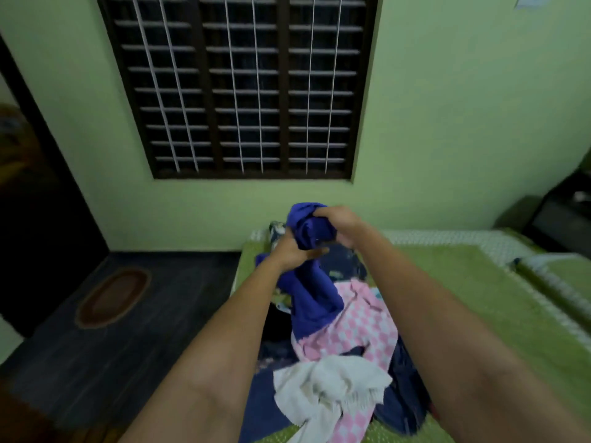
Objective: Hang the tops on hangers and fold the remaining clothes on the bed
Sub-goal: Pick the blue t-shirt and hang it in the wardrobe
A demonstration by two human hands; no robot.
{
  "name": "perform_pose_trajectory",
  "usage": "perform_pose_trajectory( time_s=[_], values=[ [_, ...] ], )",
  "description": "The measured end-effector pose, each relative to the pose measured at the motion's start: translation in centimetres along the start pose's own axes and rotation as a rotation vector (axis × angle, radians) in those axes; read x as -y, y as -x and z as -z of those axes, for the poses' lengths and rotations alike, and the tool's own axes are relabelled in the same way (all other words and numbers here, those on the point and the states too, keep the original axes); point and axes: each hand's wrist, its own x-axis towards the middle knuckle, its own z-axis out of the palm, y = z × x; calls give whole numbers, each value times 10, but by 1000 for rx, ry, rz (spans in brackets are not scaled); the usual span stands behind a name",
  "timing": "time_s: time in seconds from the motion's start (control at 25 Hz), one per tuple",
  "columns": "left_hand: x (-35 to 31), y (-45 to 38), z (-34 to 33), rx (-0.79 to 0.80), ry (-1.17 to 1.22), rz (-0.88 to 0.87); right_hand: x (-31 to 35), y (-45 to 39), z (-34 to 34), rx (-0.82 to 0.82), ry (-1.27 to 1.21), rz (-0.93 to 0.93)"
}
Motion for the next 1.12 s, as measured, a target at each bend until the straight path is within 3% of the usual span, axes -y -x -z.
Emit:
perform_pose_trajectory(
  time_s=[0.12,0.2,0.32,0.44,0.52,0.64,0.8,0.88,1.04,1.12],
  values=[
    [-50,19,19,-149,53,-71,56,36,-8,8,-84,62],
    [-66,32,37,-136,-254,-45,68,51,-4,-65,-105,90],
    [-56,51,69,59,-784,136,65,62,13,-244,-225,121],
    [-26,72,96,118,-1024,332,52,66,35,-326,-328,100],
    [-20,79,107,3,-960,377,40,65,45,-376,-249,38],
    [-39,81,106,-173,-764,291,20,66,45,-432,31,-67],
    [-92,91,63,-137,-117,215,10,84,-6,-2,342,-75],
    [-107,95,49,-92,9,186,3,88,-30,73,511,-15],
    [-90,112,59,-25,243,86,4,86,-26,-70,191,107],
    [-59,116,65,71,56,101,14,88,-15,-56,7,105]
  ],
)
